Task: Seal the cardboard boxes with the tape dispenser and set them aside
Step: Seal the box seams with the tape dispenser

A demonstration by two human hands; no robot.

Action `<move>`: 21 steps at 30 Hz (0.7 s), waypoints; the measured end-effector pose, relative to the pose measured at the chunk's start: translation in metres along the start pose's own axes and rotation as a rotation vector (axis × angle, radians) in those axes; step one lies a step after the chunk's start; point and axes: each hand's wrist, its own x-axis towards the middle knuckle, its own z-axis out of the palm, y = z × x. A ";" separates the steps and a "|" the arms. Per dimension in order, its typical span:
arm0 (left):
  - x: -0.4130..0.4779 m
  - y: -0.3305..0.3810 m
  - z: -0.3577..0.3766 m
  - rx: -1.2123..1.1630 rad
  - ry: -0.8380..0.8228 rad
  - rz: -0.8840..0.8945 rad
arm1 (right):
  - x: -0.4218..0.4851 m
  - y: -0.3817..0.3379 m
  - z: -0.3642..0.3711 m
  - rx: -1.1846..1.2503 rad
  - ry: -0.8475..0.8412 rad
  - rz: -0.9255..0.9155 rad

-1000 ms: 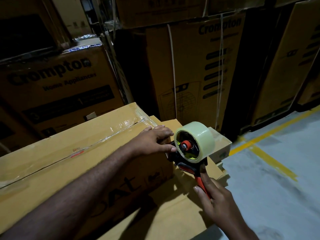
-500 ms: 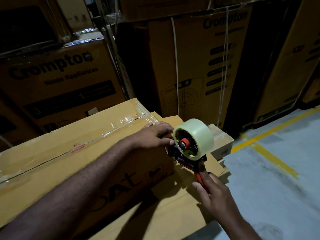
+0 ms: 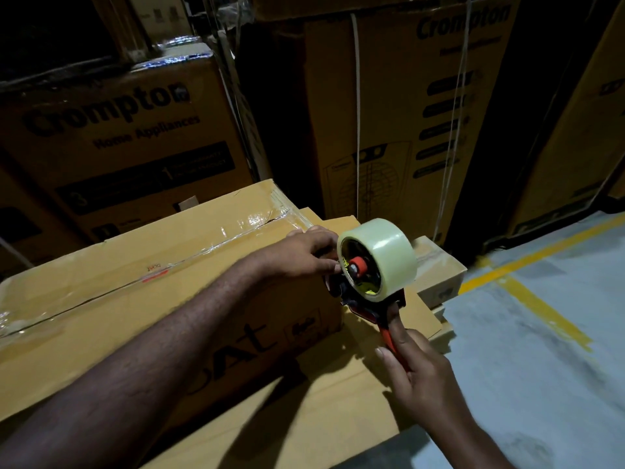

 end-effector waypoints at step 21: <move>-0.001 0.001 0.013 0.225 0.169 -0.005 | -0.015 -0.016 0.009 0.096 -0.116 0.100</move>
